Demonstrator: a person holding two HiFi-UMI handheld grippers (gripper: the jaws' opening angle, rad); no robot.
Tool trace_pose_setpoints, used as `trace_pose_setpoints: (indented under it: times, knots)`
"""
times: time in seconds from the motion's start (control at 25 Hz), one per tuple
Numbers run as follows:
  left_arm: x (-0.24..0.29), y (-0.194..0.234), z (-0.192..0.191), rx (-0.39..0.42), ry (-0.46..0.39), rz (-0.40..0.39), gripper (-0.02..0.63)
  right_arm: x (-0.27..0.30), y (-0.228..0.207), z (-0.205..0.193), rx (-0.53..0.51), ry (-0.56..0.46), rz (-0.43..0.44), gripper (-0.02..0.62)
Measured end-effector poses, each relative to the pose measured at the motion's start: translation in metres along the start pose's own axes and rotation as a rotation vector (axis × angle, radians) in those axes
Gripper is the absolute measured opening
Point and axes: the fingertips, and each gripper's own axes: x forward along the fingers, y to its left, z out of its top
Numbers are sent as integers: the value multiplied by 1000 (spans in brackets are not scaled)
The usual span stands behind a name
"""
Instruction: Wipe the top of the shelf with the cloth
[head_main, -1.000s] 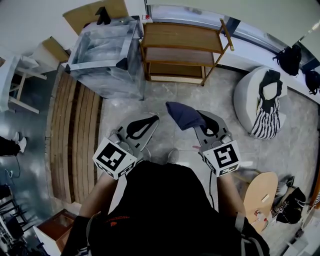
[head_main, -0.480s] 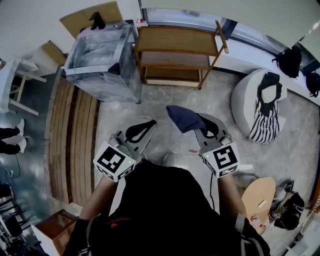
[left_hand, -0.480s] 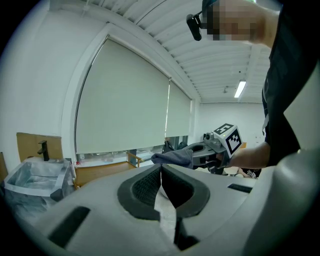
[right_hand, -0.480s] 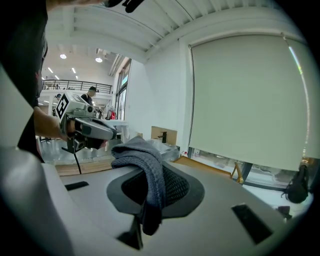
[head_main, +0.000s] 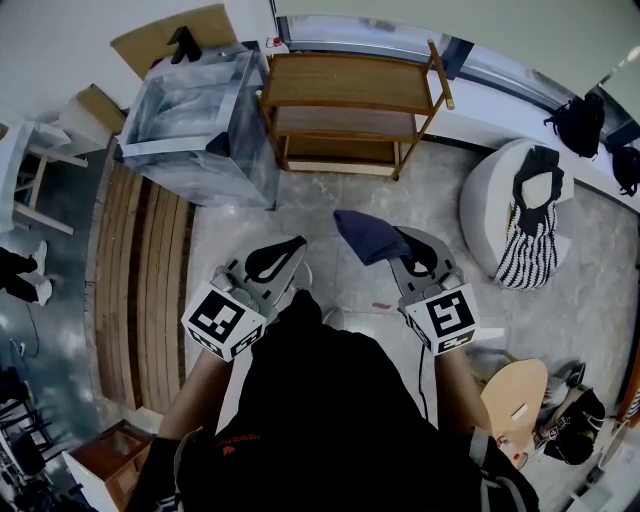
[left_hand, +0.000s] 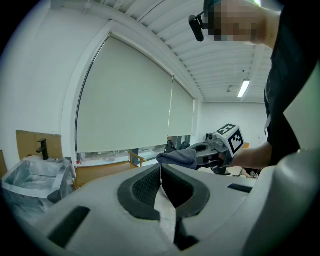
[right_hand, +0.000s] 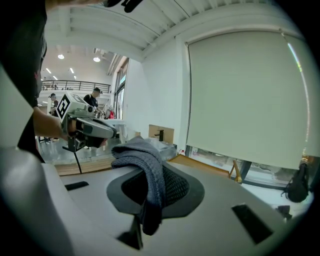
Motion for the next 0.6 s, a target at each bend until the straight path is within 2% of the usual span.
trace_pose_setpoints:
  times: [0.4, 0.6]
  knots:
    - [36, 36, -3, -10, -1, -18, 23, 31, -34, -6, 9, 25, -14, 41]
    - [56, 76, -12, -40, 9, -23, 23, 65, -52, -7, 8, 49, -26, 41]
